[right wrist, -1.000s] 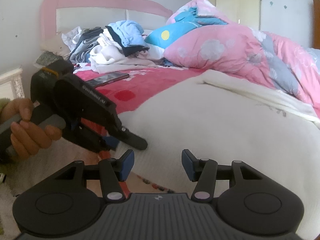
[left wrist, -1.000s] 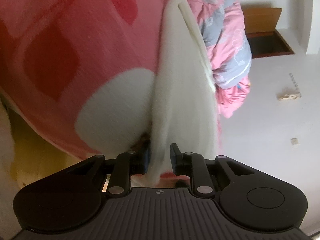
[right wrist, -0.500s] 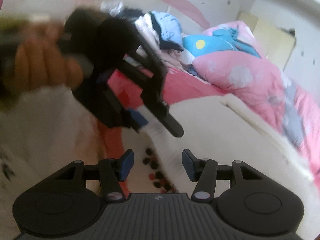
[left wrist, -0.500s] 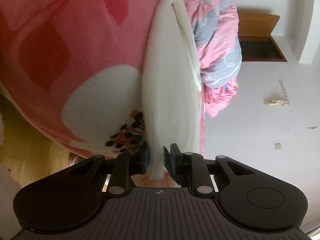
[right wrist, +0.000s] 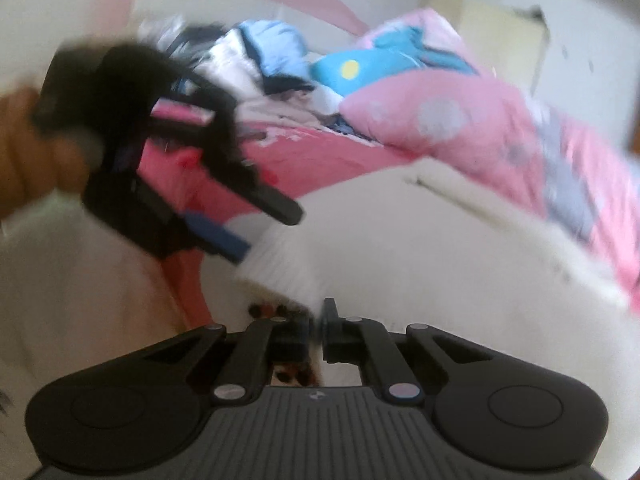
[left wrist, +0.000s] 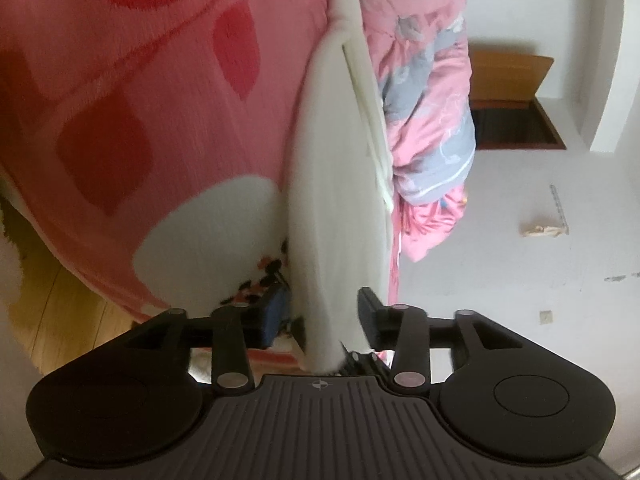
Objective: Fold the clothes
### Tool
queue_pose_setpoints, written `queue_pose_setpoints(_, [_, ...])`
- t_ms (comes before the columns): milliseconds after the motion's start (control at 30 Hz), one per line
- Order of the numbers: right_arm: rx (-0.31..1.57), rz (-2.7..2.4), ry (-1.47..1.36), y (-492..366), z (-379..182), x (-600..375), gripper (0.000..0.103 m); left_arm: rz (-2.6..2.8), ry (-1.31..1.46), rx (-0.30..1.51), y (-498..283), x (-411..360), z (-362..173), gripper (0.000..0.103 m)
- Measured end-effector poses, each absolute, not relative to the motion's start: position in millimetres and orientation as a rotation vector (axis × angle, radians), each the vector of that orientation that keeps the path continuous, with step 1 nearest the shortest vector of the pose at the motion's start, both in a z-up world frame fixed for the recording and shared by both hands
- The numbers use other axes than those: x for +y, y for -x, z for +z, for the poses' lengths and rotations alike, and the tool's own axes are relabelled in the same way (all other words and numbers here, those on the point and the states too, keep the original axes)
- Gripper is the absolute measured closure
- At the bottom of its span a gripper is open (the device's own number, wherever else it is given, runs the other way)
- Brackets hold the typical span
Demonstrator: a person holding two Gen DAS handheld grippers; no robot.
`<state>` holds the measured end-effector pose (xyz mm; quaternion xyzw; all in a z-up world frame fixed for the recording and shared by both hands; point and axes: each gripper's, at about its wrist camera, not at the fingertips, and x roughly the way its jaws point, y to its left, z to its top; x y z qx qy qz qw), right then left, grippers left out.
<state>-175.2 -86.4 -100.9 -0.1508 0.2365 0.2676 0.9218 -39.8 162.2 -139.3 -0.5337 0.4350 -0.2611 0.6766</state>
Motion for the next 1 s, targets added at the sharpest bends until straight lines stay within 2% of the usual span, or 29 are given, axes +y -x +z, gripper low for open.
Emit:
queue_pose_setpoints(33, [0.503,0.558,0.261,171.3,-98.2,-91.0,0.099,-0.590,1.202,0.978,38.7,160.4,-139.7,0.050])
queue_pose_setpoints(100, [0.538,0.575,0.161,163.1,-93.6,-100.3,0.099,-0.596,1.206,0.979,36.3,156.9,-140.6,0.044])
queue_pose_setpoints(233, [0.603,0.597,-0.012,145.6,-88.8,-118.0,0.099,-0.608,1.214,0.980,31.6,150.0,-142.4,0.038])
queue_pose_setpoints(633, [0.599,0.615,-0.066,148.1,-86.5,-126.3,0.099,-0.649,1.165,1.012,16.4,125.0,-141.9,0.037])
queue_pose_setpoints(767, [0.586,0.623,-0.041,151.5,-85.6,-125.1,0.099,-0.641,1.134,1.014,14.3,122.5,-140.5,0.043])
queue_pose_setpoints(933, [0.587,0.639,-0.018,154.0,-86.1,-123.8,0.097,-0.630,1.070,1.023,16.2,119.8,-137.3,0.062])
queue_pose_setpoints(1000, [0.592,0.647,-0.024,154.6,-86.0,-125.3,0.096,-0.626,1.035,1.024,17.6,118.2,-135.1,0.066])
